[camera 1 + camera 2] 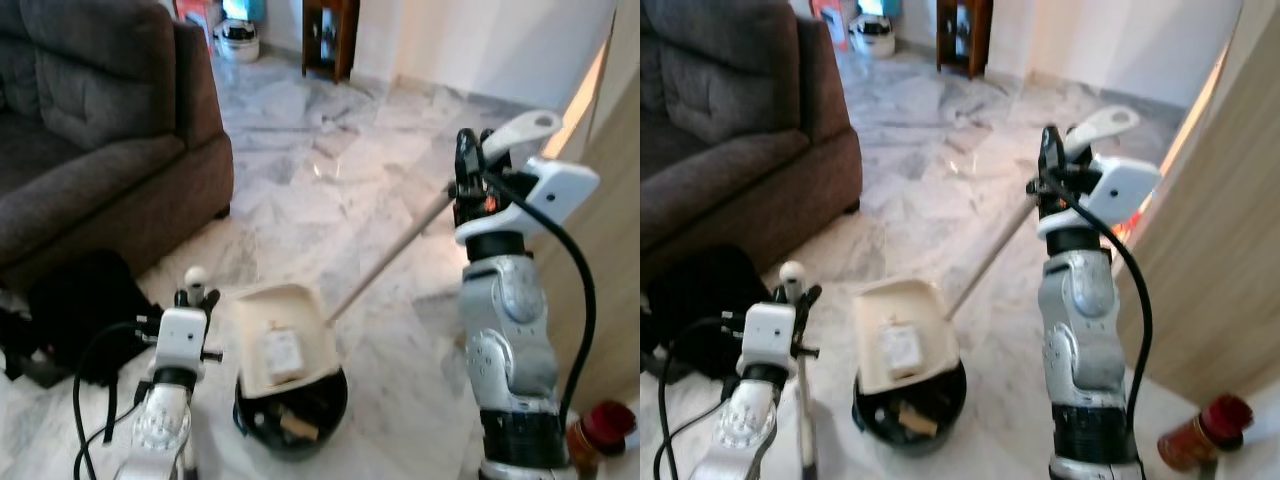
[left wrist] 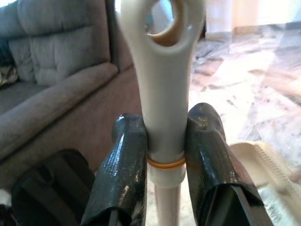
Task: Sweep floor
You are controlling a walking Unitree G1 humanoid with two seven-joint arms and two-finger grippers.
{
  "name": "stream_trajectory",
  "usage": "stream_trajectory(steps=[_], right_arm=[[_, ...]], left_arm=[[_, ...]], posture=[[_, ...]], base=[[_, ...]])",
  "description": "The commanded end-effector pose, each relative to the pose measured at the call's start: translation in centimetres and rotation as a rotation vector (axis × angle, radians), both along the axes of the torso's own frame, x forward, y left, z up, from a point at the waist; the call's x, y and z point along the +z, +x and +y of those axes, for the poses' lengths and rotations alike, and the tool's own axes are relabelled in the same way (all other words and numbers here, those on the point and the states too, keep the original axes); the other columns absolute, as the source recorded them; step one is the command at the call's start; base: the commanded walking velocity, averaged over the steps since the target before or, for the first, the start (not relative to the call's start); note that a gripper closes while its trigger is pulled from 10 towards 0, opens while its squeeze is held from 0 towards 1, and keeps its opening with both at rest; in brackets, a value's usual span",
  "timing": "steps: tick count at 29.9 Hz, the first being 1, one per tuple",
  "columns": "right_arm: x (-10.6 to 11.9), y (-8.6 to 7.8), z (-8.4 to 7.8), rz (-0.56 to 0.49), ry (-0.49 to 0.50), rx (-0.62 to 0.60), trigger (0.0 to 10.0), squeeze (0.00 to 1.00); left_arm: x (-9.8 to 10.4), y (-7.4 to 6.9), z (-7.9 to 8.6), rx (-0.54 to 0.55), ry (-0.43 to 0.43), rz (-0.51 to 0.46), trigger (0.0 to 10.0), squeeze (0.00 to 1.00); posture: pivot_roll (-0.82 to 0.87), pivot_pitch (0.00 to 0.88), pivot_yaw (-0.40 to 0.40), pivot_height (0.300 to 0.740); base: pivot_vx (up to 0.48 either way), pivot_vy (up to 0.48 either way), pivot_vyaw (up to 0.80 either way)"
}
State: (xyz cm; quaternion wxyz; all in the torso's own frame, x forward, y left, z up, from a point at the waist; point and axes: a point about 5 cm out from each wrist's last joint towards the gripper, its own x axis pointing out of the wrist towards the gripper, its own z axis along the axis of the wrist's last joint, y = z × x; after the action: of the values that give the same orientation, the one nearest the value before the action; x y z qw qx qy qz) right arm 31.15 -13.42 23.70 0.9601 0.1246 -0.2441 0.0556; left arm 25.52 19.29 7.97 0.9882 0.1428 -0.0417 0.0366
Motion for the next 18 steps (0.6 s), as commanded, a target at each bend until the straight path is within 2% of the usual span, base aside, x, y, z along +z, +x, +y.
stream_trajectory(steps=[1, 14, 18], right_arm=[[1.5, -0.6, 0.1, -0.081, 0.048, 0.024, 10.0, 0.00], [1.9, -1.0, 1.1, -0.112, -0.013, 0.020, 10.0, 0.00], [2.2, -1.5, 2.4, -0.131, -0.010, 0.046, 10.0, 0.00]], left_arm=[[0.9, 0.2, -0.3, -0.018, 0.008, -0.055, 10.0, 0.00], [0.6, -0.5, -0.4, -0.028, -0.002, -0.050, 10.0, 0.00], [0.7, -0.3, -0.4, -0.030, 0.000, -0.053, 10.0, 0.00]], posture=[[0.14, 0.060, -0.009, 0.740], [0.13, 0.070, -0.006, 0.740], [0.13, 0.066, -0.005, 0.740]], base=[[0.000, 0.000, 0.00], [0.000, 0.000, 0.00], [0.000, 0.000, 0.00]])
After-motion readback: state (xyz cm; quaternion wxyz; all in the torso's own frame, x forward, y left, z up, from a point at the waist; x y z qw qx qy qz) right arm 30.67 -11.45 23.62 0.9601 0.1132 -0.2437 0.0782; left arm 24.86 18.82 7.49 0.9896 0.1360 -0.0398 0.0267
